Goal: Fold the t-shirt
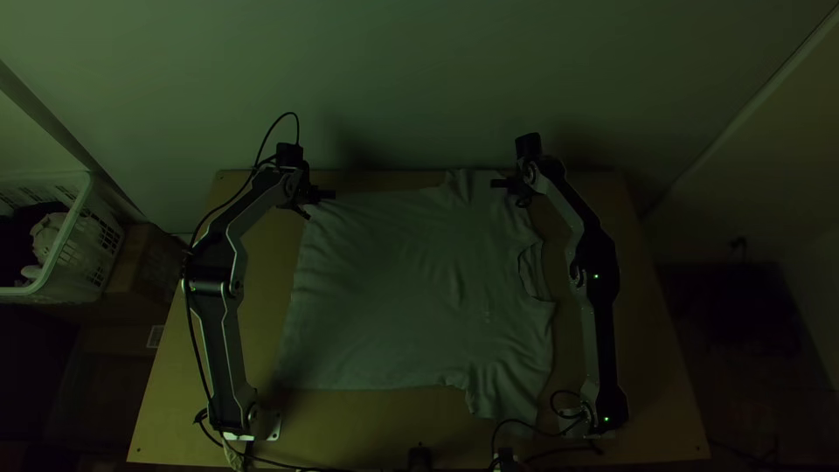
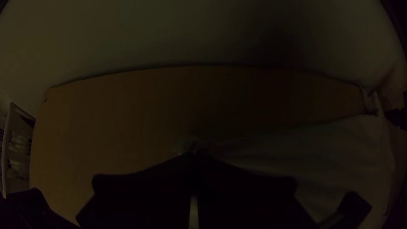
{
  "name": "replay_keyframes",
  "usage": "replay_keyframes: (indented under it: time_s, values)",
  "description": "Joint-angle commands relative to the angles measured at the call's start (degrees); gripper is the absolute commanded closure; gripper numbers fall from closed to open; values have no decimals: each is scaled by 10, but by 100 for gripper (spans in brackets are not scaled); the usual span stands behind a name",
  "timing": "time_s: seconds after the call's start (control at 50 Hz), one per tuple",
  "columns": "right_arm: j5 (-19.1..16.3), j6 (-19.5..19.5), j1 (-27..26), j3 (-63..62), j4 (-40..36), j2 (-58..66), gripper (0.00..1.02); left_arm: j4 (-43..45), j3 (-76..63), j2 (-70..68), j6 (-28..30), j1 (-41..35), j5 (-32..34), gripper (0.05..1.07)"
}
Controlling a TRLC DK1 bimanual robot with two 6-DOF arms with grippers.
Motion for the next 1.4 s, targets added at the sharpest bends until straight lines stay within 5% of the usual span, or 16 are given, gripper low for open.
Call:
replay_keyframes:
  time_s: [0.0, 0.42, 0.52, 0.62, 1.38]
  values:
    - [9, 11, -19, 9, 1, 4, 100, -2, -1, -27, 3, 7, -4, 105]
    - [9, 0, -25, 7, -1, -14, 99, -2, 32, -27, -6, 11, -4, 105]
    - [9, 0, -20, 7, -2, -16, 71, -4, 31, -26, -10, 9, -4, 105]
    - [7, 12, -19, 10, -2, -16, 4, -6, 26, -27, -10, 4, -4, 105]
    - [6, 28, 17, 25, 4, -11, 9, -6, 18, -26, -6, 10, -5, 105]
